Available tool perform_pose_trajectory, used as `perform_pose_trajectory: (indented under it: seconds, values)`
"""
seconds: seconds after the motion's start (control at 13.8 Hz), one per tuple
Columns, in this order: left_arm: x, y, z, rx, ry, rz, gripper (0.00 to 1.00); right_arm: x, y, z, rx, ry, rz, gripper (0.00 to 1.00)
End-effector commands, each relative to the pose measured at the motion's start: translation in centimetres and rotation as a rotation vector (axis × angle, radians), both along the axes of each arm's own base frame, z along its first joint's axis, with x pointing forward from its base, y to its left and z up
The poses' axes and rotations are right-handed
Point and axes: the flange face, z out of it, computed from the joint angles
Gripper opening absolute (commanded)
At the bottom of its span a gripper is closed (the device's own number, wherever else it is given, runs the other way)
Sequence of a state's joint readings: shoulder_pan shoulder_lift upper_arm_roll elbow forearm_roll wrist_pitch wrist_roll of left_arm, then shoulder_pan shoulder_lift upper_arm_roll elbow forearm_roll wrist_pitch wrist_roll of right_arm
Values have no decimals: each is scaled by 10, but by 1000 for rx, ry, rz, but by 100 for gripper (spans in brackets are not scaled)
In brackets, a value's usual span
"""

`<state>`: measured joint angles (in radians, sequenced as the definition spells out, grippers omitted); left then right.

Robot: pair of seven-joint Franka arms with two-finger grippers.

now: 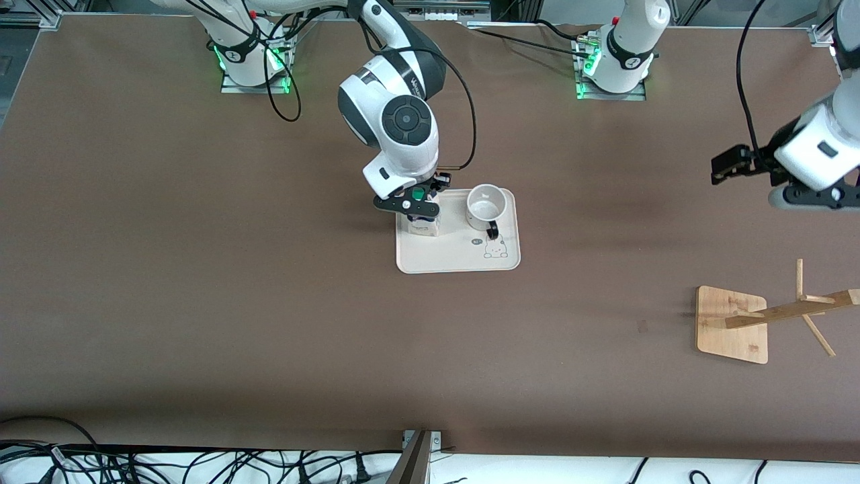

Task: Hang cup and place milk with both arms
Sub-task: 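Lift the carton with the right gripper while the left gripper reaches the mug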

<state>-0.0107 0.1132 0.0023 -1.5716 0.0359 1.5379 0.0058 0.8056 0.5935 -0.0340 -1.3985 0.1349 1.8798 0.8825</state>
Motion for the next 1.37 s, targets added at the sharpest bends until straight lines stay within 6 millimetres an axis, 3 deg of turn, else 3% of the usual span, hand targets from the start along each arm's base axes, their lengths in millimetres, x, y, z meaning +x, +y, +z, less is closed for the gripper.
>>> perform_pose_trajectory:
  seconds: [0.0, 0.29, 0.58, 0.87, 1.01, 1.3]
  values:
    - [11, 14, 0, -20, 6, -8, 100, -1, 3, 11, 20, 7, 8, 46]
    - [11, 13, -1, -33, 8, 9, 100, -2, 3, 16, 14, 14, 9, 46]
    - [8, 12, -5, -50, 33, 140, 100, -2, 2, 34, -1, 33, 18, 46]
    - [2, -2, -6, -91, 86, 255, 100, 0, -2, 56, -10, 45, 27, 46]
    - [-5, -4, -11, -106, 148, 281, 100, 10, -15, 66, -2, 44, 13, 46]
    - [-17, -11, -18, -96, 243, 303, 100, 25, -53, 112, 41, 53, 9, 46]
